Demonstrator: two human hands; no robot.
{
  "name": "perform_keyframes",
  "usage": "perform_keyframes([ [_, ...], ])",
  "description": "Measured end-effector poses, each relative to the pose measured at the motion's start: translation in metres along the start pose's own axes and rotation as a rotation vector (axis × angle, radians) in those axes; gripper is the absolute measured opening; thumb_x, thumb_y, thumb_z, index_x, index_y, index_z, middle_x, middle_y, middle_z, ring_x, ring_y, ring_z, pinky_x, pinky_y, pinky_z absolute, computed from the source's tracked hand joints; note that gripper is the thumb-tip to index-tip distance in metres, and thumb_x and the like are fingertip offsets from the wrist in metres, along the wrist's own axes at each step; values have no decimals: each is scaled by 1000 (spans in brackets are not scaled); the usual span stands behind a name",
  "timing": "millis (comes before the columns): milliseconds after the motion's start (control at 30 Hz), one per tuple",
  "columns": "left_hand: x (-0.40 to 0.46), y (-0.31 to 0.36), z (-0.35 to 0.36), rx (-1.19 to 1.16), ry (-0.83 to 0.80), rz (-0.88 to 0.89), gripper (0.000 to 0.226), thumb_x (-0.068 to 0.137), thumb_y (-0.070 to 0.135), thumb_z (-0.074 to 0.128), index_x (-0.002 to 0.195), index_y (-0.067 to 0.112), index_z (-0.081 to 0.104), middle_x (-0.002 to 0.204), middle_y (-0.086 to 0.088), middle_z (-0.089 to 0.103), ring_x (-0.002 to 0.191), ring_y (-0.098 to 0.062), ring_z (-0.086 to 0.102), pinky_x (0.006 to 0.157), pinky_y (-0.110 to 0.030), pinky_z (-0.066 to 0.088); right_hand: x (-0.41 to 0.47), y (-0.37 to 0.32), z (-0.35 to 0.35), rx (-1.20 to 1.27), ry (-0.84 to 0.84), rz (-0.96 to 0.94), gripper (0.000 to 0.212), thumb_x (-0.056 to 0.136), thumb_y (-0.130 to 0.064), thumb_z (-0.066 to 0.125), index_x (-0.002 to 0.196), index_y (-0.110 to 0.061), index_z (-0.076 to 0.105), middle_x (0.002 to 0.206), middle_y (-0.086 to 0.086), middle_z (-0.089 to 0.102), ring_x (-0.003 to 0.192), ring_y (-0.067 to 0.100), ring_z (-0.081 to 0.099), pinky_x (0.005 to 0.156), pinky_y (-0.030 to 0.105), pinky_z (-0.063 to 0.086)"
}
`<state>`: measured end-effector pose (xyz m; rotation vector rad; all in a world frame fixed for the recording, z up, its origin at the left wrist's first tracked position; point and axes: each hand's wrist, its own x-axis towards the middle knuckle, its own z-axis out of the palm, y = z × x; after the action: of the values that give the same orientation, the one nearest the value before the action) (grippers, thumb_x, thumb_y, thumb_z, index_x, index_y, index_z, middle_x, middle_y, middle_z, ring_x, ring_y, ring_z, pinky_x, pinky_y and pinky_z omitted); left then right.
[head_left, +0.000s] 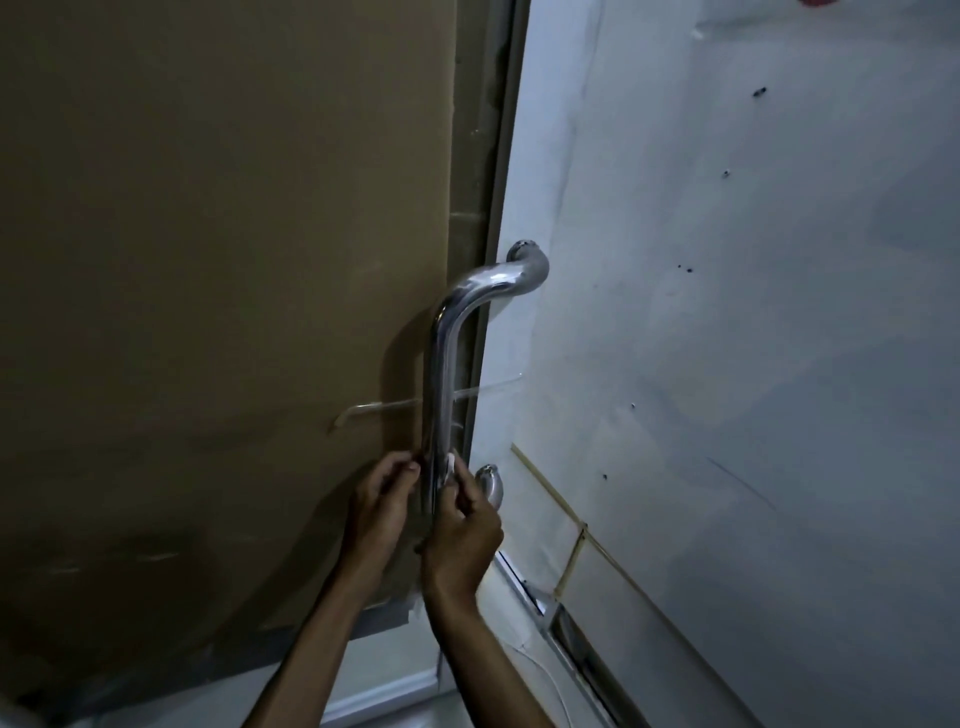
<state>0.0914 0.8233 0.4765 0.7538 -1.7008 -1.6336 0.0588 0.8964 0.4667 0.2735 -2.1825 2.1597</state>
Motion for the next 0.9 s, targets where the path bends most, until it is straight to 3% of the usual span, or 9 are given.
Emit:
perform_keyframes([
  [67, -4, -1, 1, -10, -14, 16, 15, 105, 21, 58, 105, 26, 72, 98, 15, 76, 92, 2, 69, 78, -17, 51, -5, 13, -5, -23, -11, -30, 37, 101, -10, 64, 129, -33, 72, 109, -16, 76, 90, -5, 71, 81, 13, 57],
  [167, -6, 0, 2, -64, -24, 9, 15, 104, 30, 61, 107, 23, 74, 101, 11, 77, 96, -2, 70, 82, -19, 53, -8, 46, -24, -243, -129, -147, 43, 101, -15, 66, 133, -44, 65, 84, -17, 74, 70, 0, 67, 62, 7, 47],
  [233, -5, -1, 2, -94, -28, 12, 17, 102, 32, 63, 108, 21, 75, 104, 4, 78, 99, -9, 71, 86, -26, 54, -4, 69, -45, -477, -216, -325, 48, 101, -20, 67, 136, -52, 60, 83, -15, 73, 62, -2, 61, 57, 7, 39],
  [367, -5, -4, 0, -85, -45, 12, 21, 101, 33, 63, 111, 20, 76, 105, 3, 78, 98, -4, 70, 81, -15, 49, 36, 73, -81, -737, -340, -636, 39, 99, -27, 61, 136, -35, 66, 73, -10, 70, 54, -6, 50, 53, 0, 28],
  [467, -5, -6, 0, -69, -35, -1, 25, 100, 39, 62, 112, 23, 76, 106, 7, 77, 97, 0, 69, 82, -16, 48, 61, 72, -84, -826, -349, -628, 49, 91, -17, 79, 131, -40, 64, 77, -9, 75, 58, 6, 67, 51, 19, 50],
  [567, -8, -6, 1, -62, -40, 1, 33, 95, 48, 61, 111, 24, 76, 105, 12, 77, 96, 3, 68, 83, -17, 48, 66, 71, -85, -821, -411, -696, 42, 90, -17, 81, 124, -38, 69, 87, -9, 78, 63, 7, 71, 54, 17, 51],
  [700, -8, -6, -1, -51, -61, -17, 31, 93, 51, 60, 107, 28, 76, 102, 18, 78, 96, 5, 69, 86, -21, 50, 82, 59, -83, -898, -362, -619, 46, 71, -14, 94, 109, -35, 79, 63, -11, 68, 46, 5, 60, 52, 2, 5],
  [833, -10, -9, -3, 10, -64, -27, 31, 92, 60, 58, 103, 37, 76, 100, 19, 76, 94, 2, 68, 85, -25, 50, 74, 61, -67, -956, -262, -381, 30, 103, -23, 63, 127, -41, 68, 73, -8, 67, 58, 6, 58, 50, 15, 26],
  [900, -11, -10, -3, 21, -57, -35, 26, 92, 61, 58, 98, 43, 76, 98, 19, 76, 97, -3, 68, 87, -27, 52, 67, 61, -56, -711, -175, -174, 26, 110, -29, 50, 121, -34, 73, 81, -9, 70, 63, 3, 59, 54, 14, 36],
])
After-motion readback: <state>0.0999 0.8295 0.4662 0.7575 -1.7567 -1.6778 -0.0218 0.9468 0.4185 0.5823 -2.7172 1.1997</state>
